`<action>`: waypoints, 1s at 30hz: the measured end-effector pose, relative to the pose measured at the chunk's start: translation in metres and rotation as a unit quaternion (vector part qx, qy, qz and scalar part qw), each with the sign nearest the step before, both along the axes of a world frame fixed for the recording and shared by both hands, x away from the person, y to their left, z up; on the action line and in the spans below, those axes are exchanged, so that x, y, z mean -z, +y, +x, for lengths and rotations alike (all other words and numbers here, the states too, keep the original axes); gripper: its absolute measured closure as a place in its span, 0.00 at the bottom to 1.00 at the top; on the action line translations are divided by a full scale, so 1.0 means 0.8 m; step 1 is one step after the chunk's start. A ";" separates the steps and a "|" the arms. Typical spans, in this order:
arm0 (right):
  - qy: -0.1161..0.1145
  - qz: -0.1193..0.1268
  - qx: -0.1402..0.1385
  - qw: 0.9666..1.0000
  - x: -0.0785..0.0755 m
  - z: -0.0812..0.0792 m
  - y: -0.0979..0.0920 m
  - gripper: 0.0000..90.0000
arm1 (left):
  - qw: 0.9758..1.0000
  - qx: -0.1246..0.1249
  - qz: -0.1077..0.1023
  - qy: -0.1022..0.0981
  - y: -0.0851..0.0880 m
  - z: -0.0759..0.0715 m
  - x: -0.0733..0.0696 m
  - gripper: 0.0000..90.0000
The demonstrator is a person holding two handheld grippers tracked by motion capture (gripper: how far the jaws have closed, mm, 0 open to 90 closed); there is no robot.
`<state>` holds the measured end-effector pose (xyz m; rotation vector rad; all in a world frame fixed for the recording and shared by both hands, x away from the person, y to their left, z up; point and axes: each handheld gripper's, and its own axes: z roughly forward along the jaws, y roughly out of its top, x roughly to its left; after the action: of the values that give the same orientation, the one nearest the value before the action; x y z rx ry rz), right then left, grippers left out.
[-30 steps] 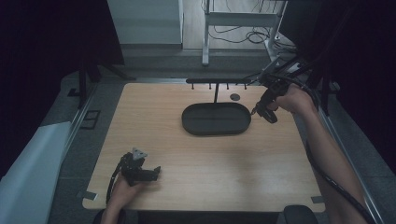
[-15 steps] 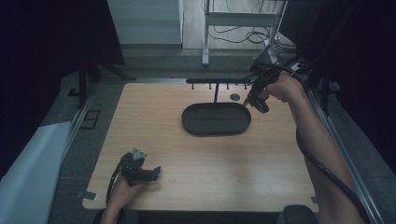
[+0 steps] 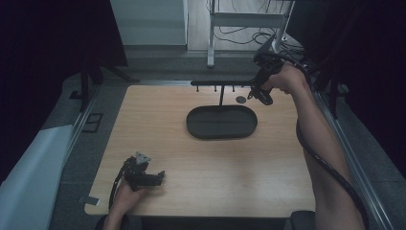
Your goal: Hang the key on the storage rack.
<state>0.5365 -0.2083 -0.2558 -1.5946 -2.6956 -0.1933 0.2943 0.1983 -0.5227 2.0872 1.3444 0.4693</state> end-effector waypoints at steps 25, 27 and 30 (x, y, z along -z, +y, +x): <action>-0.036 0.003 0.036 0.999 -0.004 0.027 -0.005 0.54 | 1.000 0.000 0.000 0.000 0.000 0.000 0.000 0.00; -0.041 -0.002 0.040 0.998 -0.002 0.029 -0.006 0.54 | 1.000 0.000 0.000 0.000 0.000 0.000 0.000 0.00; -0.047 -0.002 0.048 0.998 0.005 0.031 -0.010 0.54 | 1.000 0.001 0.000 0.001 0.000 0.000 0.000 0.00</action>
<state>0.5613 -0.2164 -0.2599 -1.7596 -2.6902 -0.2695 0.2943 0.1984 -0.5226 2.0886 1.3440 0.4673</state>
